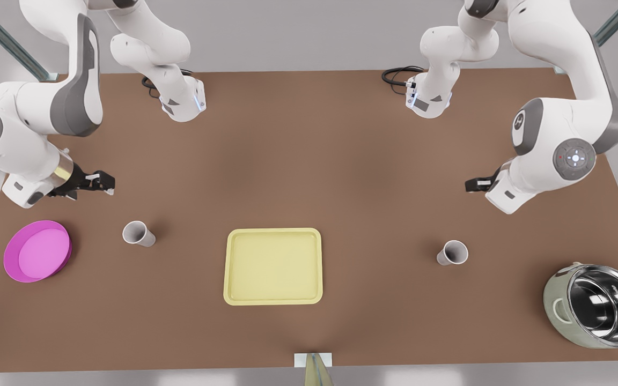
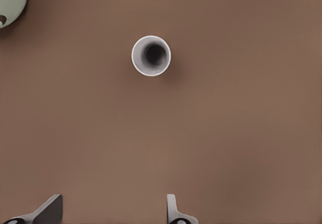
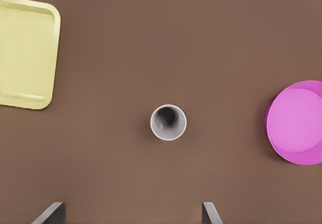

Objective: Use both arms to respectively pick up the white IKEA cups from the middle-left and middle-right positions, then place the white IKEA cups onto the middle-middle tray, ensuring that the cups remain upright and do not tip over

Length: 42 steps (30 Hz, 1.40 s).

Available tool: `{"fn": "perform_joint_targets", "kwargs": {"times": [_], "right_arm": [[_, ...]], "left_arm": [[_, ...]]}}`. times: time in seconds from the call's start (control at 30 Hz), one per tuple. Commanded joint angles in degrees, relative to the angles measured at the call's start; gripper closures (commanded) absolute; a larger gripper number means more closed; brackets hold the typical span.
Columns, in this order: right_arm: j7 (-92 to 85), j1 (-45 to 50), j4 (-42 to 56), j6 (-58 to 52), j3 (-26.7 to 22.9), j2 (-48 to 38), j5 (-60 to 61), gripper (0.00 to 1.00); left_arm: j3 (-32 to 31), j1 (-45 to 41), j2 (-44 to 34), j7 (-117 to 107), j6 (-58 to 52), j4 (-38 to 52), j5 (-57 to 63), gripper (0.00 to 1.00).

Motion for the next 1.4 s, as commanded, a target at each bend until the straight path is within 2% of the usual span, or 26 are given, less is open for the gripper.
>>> {"fn": "perform_joint_targets", "kwargs": {"times": [0.0, 0.07, 0.1, 0.17, 0.3, 0.47, 0.8, 0.87, 0.9, 0.93, 1.0, 1.03, 1.2, 1.27, 1.3, 1.37], "right_arm": [[-4.6, -0.2, 0.0, 2.6, 0.0, -0.1, 0.0, 0.0], [-4.8, -0.3, 0.4, 2.8, -0.1, 1.2, 0.0, 0.0], [-4.8, -1.5, 1.8, 3.2, -0.1, 4.7, 0.7, 0.0], [-4.8, -1.6, 7.4, 6.5, -0.1, 14.1, 0.9, 0.0], [-4.8, -3.6, 7.0, 13.3, 0.1, 20.5, 1.9, 0.0], [-4.8, -4.0, 0.6, 19.2, 0.1, 20.5, 2.2, 0.0], [-4.8, -6.6, -7.5, 25.6, 0.1, 21.7, 3.5, 0.0], [-4.8, -7.0, -9.4, 27.5, 0.1, 22.1, 3.5, 0.0], [-4.8, -7.4, -10.2, 28.2, 0.1, 22.2, 3.5, 0.0], [-4.8, -7.6, -11.3, 29.1, 0.1, 22.2, 3.4, 0.0], [-4.8, -8.4, -11.9, 29.9, 0.1, 22.2, 3.4, 0.0], [-4.8, -8.8, -12.2, 29.9, 0.1, 22.2, 3.4, 0.0], [-6.0, -9.4, -16.5, 34.2, 0.1, 22.2, 3.4, 0.0], [-6.0, -9.6, -17.7, 35.8, 0.2, 23.0, 3.5, 0.0], [-6.0, -9.6, -17.8, 35.8, 0.1, 23.2, 3.8, 0.0], [-6.0, -9.6, -17.7, 35.8, 0.2, 23.7, 3.9, 0.0]], "left_arm": [[0.1, 0.0, 0.0, -1.2, 2.7, 0.0, -0.1, 0.0], [0.3, 0.0, 0.4, -1.3, 4.0, -0.1, -0.2, 0.0], [3.0, 0.0, 3.1, -0.9, 7.8, 0.0, 0.1, 0.0], [3.9, 1.1, 11.6, 1.7, 21.1, -0.1, -0.1, 0.0], [3.8, 2.7, 17.8, 2.6, 32.5, -0.8, -1.6, 0.0], [3.8, 3.3, 21.1, 2.6, 40.7, -3.6, -2.7, 0.0], [3.6, 4.0, 23.9, 4.0, 42.6, -8.5, -5.0, 0.0], [3.4, 4.0, 24.7, 4.0, 42.5, -8.4, -6.3, 0.06], [3.4, 4.0, 25.1, 4.0, 42.5, -8.4, -7.1, 0.2], [3.4, 4.0, 25.5, 4.0, 42.5, -8.4, -8.4, 0.25], [3.4, 4.0, 25.4, 3.9, 42.1, -8.4, -10.1, 0.57], [3.4, 4.0, 25.3, 4.0, 42.0, -8.3, -12.7, 0.78], [3.3, 4.0, 25.1, 3.7, 41.8, -8.2, -12.7, 0.79], [3.3, 4.1, 22.2, 3.6, 40.2, -7.9, -12.4, 0.79], [3.3, 3.0, 22.4, 0.0, 36.4, -5.2, -12.3, 0.79], [3.2, -4.0, 22.4, -16.7, 35.6, -2.5, -12.1, 0.79]]}}
